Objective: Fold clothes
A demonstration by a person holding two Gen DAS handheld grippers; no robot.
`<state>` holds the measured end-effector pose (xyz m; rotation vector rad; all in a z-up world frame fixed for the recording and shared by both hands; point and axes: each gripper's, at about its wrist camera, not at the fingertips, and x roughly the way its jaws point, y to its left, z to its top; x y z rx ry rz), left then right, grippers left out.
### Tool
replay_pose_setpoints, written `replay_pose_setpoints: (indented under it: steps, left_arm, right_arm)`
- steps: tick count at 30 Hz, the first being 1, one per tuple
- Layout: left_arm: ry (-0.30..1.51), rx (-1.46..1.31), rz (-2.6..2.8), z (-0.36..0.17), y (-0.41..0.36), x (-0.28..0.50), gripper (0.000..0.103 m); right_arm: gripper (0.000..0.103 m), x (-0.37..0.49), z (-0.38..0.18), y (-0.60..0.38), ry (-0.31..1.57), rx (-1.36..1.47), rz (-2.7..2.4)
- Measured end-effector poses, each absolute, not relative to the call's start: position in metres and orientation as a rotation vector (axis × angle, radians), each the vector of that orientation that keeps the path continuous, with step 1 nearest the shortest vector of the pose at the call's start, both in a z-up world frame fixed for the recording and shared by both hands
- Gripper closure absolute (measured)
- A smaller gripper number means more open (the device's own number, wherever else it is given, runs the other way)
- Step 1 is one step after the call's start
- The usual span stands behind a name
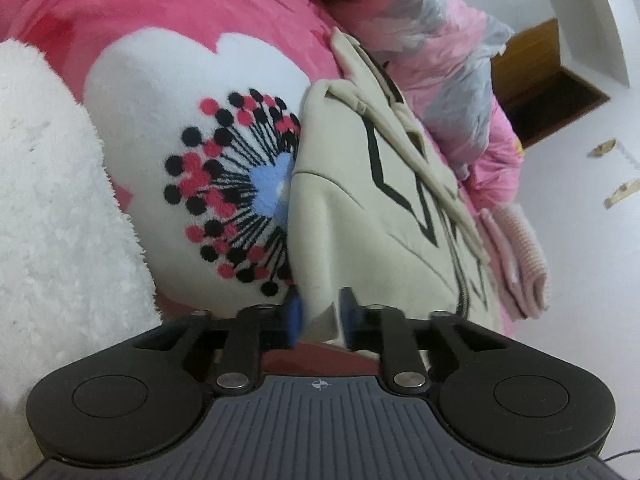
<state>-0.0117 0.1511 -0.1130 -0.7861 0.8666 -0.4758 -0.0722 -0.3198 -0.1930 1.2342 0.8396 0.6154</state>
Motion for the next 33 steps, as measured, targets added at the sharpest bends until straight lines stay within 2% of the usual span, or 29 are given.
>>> replay_pose_setpoints:
  steps: [4, 6, 11, 33]
  left_arm:
    - [0.845, -0.869, -0.504, -0.106, 0.159, -0.017, 0.095]
    - [0.834, -0.911, -0.518, -0.103, 0.164, -0.019, 0.096]
    - [0.808, -0.983, -0.563, -0.094, 0.165, -0.022, 0.096]
    - [0.787, -1.089, -0.604, -0.099, 0.171, -0.021, 0.096]
  right_arm:
    - [0.054, -0.072, -0.205, -0.317, 0.838, 1.286, 0.582]
    - [0.042, -0.072, -0.209, -0.318, 0.825, 1.321, 0.572]
    - [0.039, -0.077, -0.217, -0.322, 0.759, 1.429, 0.562]
    - [0.037, -0.021, -0.207, -0.242, 0.837, 1.488, 0.719]
